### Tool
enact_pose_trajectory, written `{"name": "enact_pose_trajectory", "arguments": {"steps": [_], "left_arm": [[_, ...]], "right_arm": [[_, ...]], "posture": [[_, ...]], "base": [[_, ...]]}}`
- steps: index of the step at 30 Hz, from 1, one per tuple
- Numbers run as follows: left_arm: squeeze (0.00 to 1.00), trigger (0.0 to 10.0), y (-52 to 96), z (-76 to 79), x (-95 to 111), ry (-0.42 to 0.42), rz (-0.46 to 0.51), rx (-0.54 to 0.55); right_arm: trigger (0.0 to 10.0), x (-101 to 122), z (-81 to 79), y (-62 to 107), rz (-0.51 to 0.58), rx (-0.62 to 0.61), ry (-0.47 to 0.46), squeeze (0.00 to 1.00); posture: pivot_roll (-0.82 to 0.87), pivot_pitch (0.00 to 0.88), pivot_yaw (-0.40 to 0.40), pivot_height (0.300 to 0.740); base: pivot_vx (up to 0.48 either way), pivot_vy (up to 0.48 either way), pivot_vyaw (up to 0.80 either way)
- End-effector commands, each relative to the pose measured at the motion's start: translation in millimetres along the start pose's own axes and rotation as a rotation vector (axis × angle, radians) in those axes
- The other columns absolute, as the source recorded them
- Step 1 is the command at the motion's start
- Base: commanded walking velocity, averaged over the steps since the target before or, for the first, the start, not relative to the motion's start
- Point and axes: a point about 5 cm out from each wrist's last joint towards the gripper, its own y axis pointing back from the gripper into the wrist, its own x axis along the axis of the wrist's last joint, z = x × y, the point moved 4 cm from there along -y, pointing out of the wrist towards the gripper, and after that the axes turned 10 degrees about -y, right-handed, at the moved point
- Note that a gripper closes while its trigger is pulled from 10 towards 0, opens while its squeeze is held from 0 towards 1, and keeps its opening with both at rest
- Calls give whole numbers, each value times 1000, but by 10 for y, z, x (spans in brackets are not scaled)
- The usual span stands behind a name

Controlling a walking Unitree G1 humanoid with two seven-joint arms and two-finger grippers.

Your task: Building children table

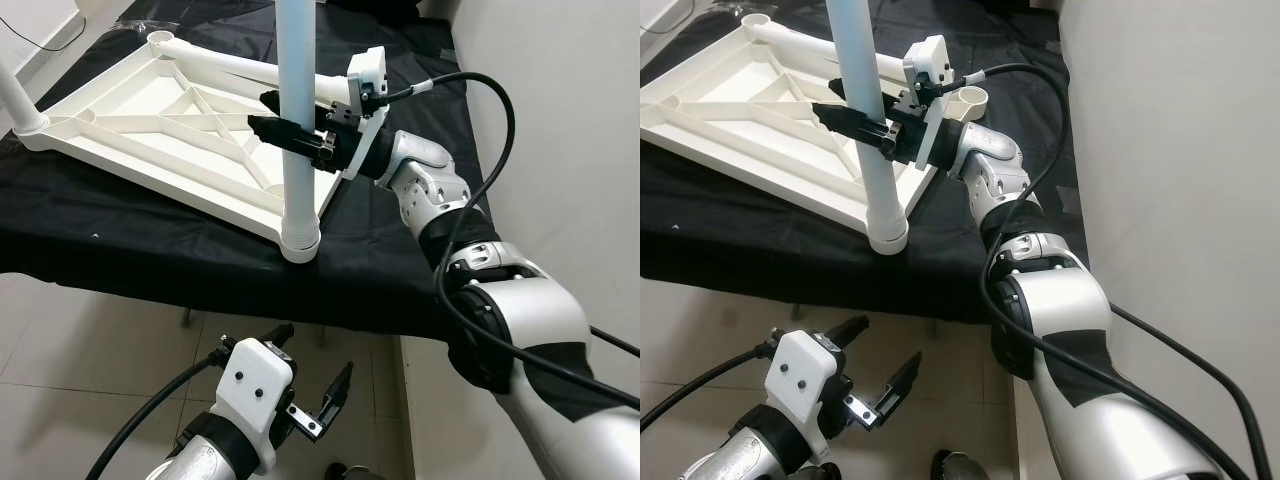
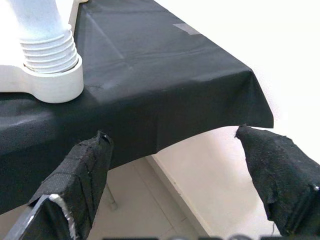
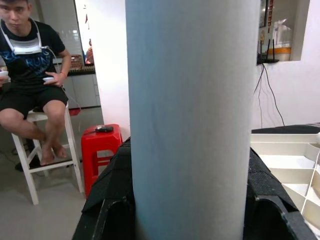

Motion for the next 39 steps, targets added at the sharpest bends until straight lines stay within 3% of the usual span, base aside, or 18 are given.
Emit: {"name": "enact_pose_trajectory", "arguments": {"steps": [1, 12, 17, 27, 39], "left_arm": [[0, 10000, 9, 26, -65, 8, -25, -12], [0, 10000, 6, 20, -67, 8, -24, -10], [0, 10000, 4, 14, -80, 8, -28, -11], [0, 10000, 6, 10, -88, 7, -30, -14], [0, 10000, 1, 12, -99, 5, -30, -19]], "right_arm": [[0, -616, 53, 194, -123, -82, -189, 0], [0, -571, 127, 269, -72, -139, -196, 0], [0, -565, 125, 407, -44, -108, -200, 0], [0, -610, 108, 462, -60, -92, -183, 0], [0, -649, 204, 463, -113, -210, -105, 0]], "posture": [[178, 307, -106, 740], [177, 306, -103, 740], [178, 304, -99, 740], [177, 304, -93, 740], [176, 291, -93, 740]], "base": [[0, 0, 0], [0, 0, 0], [0, 0, 0], [0, 0, 0], [0, 0, 0]]}}
